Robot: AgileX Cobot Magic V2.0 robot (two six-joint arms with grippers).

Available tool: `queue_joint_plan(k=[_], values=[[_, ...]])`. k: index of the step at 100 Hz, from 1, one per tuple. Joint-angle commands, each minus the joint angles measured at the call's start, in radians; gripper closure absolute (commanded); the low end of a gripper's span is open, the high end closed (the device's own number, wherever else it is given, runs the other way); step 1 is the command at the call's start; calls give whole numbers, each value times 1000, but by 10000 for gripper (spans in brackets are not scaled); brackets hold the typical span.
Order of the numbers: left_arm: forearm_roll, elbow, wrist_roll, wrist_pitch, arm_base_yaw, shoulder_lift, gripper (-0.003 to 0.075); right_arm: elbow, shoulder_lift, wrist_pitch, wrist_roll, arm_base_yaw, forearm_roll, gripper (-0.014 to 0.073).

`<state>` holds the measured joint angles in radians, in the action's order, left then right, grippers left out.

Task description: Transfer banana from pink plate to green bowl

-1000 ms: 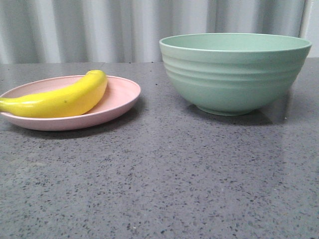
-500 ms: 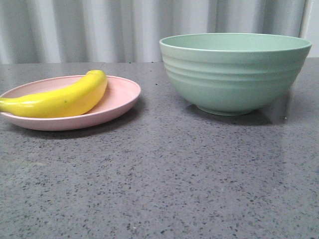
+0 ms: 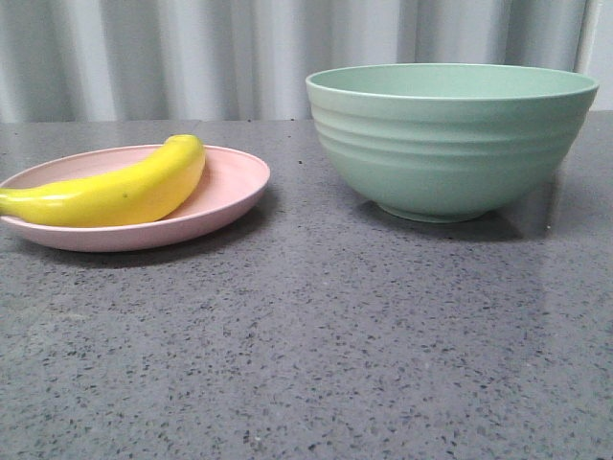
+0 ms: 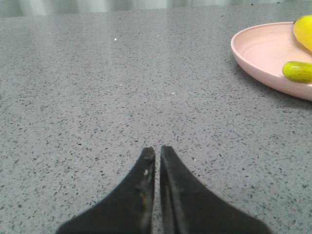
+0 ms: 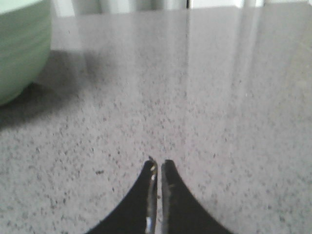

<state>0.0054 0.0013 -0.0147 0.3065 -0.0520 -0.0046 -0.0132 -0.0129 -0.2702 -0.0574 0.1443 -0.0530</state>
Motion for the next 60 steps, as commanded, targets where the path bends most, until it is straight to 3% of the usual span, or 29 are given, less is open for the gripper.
queue_joint_plan(k=[1, 31, 60], values=[[3, 25, -8, -92, -8, -32, 739, -26, -14, 130, 6, 7, -4, 668], [-37, 25, -8, -146, -8, -32, 739, -26, -14, 148, 6, 7, 6, 668], [-42, 25, -8, -196, -8, -32, 739, -26, -14, 320, 6, 7, 11, 668]])
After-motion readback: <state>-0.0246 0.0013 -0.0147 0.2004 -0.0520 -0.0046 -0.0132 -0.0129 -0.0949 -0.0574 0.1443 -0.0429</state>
